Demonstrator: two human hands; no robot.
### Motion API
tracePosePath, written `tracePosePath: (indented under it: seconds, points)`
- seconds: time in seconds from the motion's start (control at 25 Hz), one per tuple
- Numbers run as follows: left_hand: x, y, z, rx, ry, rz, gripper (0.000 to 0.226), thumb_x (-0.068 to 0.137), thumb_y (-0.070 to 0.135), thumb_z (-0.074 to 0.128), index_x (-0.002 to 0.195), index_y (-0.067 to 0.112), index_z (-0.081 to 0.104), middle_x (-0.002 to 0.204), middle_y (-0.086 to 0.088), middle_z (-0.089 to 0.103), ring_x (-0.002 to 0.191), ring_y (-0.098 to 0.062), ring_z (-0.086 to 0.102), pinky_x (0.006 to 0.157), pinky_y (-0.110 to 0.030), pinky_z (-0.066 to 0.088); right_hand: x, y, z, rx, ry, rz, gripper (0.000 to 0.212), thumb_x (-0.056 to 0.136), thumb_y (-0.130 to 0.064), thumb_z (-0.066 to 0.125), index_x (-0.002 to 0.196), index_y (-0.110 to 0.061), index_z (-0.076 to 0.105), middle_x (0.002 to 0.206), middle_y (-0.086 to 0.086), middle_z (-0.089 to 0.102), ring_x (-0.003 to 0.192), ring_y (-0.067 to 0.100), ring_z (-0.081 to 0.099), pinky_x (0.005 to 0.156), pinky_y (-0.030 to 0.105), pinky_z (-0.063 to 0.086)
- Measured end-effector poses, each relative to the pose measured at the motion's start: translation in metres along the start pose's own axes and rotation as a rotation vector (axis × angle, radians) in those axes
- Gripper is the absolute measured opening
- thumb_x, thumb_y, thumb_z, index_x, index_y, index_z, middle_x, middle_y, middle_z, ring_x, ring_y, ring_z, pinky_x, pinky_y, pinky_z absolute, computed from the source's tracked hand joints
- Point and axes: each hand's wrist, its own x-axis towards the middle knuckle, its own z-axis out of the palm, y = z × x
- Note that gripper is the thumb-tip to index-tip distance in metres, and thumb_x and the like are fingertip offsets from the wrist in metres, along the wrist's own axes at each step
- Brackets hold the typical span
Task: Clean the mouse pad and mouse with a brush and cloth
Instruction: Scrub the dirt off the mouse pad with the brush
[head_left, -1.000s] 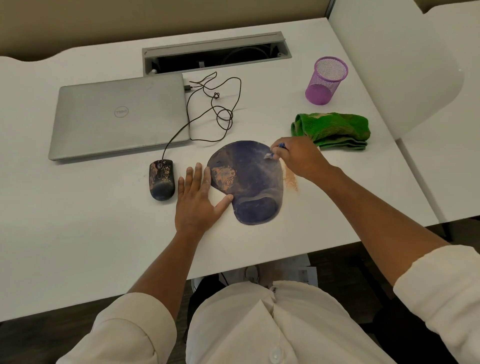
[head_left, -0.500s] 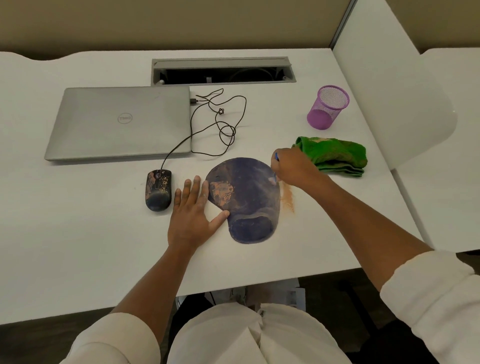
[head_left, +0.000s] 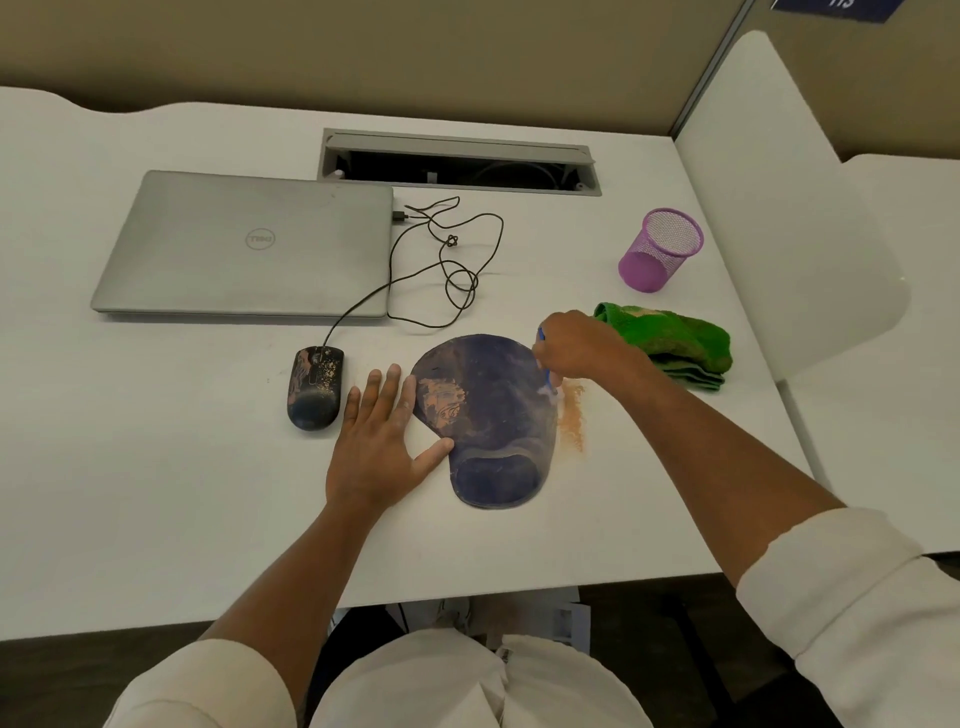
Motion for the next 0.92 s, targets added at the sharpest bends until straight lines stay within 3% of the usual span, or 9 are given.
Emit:
tracePosePath:
  seconds: [0.12,0.2,0.28,0.4,0.48,0.6,0.68,0.8,0.92]
  points:
    - [0.000,0.000,0.000,0.008,-0.020,-0.005,0.102,0.087,0.083,0.030,0.164,0.020,0.008,0.172,-0.003,-0.001,0.157,-0.021,-0.010,0.128,-0.044,-0.001,0.001,-0.004,-0.007,0.156,0.120,-0.055,0.020,0.089,-0.021,0.048,0.088,-0.012,0.066,0.080,0.002,0.073,0.078,0.026,0.064,0.068,0.037,0.051]
    - [0.001,0.000,0.000,0.011,-0.024,-0.006,0.102,0.087,0.084,0.029,0.164,0.020,0.008,0.172,-0.003,-0.002,0.157,-0.021,-0.011,0.128,-0.044,-0.001,-0.002,-0.008,-0.005,0.225,0.122,-0.107,0.020,0.092,-0.024,0.049,0.091,-0.014,0.067,0.085,0.001,0.073,0.083,0.026,0.064,0.073,0.039,0.052]
    - [0.001,0.000,-0.001,0.006,-0.028,-0.005,0.102,0.087,0.084,0.029,0.164,0.020,0.007,0.172,-0.003,-0.002,0.157,-0.021,-0.011,0.128,-0.044,0.000,-0.005,-0.006,0.003,0.134,0.069,-0.083,0.022,0.091,-0.023,0.051,0.092,-0.010,0.069,0.087,0.005,0.073,0.085,0.028,0.065,0.076,0.040,0.053]
    - [0.000,0.000,0.000,0.010,-0.027,-0.005,0.103,0.087,0.085,0.028,0.164,0.021,0.007,0.172,-0.002,-0.002,0.157,-0.021,-0.011,0.128,-0.044,-0.001,-0.009,0.004,0.006,-0.041,-0.004,-0.012,0.026,0.086,-0.017,0.046,0.085,-0.006,0.070,0.079,0.006,0.073,0.076,0.028,0.066,0.065,0.035,0.051]
    - [0.001,-0.001,0.001,0.014,-0.031,-0.004,0.103,0.086,0.085,0.027,0.164,0.021,0.006,0.172,-0.002,-0.003,0.157,-0.021,-0.012,0.128,-0.043,-0.002,-0.012,0.004,0.002,0.009,0.048,-0.033,0.027,0.088,-0.020,0.044,0.086,-0.009,0.069,0.079,0.006,0.073,0.073,0.027,0.064,0.063,0.036,0.050]
    - [0.001,-0.001,0.001,0.019,-0.036,-0.003,0.103,0.086,0.086,0.026,0.164,0.021,0.004,0.172,-0.002,-0.005,0.157,-0.021,-0.013,0.128,-0.043,-0.003,-0.018,-0.001,0.002,0.188,0.114,-0.115,0.022,0.091,-0.024,0.050,0.090,-0.015,0.070,0.086,0.004,0.072,0.079,0.025,0.064,0.073,0.041,0.053]
    - [0.001,-0.001,0.001,0.011,-0.028,0.000,0.103,0.087,0.085,0.027,0.164,0.020,0.006,0.172,-0.003,-0.003,0.157,-0.021,-0.012,0.128,-0.044,-0.001,-0.024,0.000,0.011,0.141,0.060,-0.097,0.022,0.090,-0.023,0.051,0.088,-0.012,0.070,0.086,0.006,0.072,0.081,0.027,0.065,0.074,0.041,0.054]
    - [0.001,-0.001,0.001,0.002,-0.025,0.002,0.103,0.087,0.084,0.028,0.164,0.020,0.007,0.172,-0.003,-0.002,0.157,-0.022,-0.011,0.128,-0.045,0.000,-0.031,0.009,0.018,-0.052,0.054,-0.029,0.027,0.089,-0.022,0.045,0.084,-0.010,0.069,0.082,0.007,0.069,0.075,0.028,0.064,0.062,0.035,0.048]
    - [0.001,-0.001,0.001,0.023,-0.038,-0.001,0.104,0.086,0.086,0.022,0.164,0.020,0.005,0.172,-0.003,-0.004,0.157,-0.021,-0.013,0.128,-0.044,-0.001,-0.034,0.003,0.011,0.096,0.128,-0.106,0.027,0.093,-0.026,0.045,0.086,-0.016,0.069,0.076,0.004,0.067,0.071,0.026,0.062,0.062,0.036,0.047]
